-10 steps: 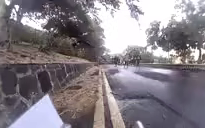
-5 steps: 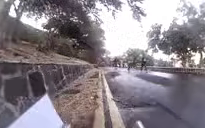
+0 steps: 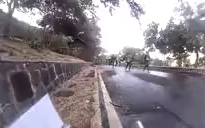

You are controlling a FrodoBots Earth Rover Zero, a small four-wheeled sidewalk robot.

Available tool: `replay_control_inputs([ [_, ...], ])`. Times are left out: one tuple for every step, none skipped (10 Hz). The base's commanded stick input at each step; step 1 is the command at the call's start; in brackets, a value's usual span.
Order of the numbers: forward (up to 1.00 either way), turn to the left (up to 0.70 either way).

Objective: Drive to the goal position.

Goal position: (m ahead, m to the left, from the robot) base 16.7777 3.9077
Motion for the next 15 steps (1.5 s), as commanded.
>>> replay_control_inputs([
  [0.5,-0.25],
  [0.5,-0.03],
  [0.5,0.0],
  [0.5,0.0],
  [0.5,0.0],
  [0.5,0.0],
  [0.5,0.0],
  [0.5,0.0],
  [0.5,0.0],
  [0.5,0.0],
  [0.5,0.0],
  [0.5,0.0],
  [0.5,0.0],
  [0.5,0.0],
  [0.5,0.0],
])
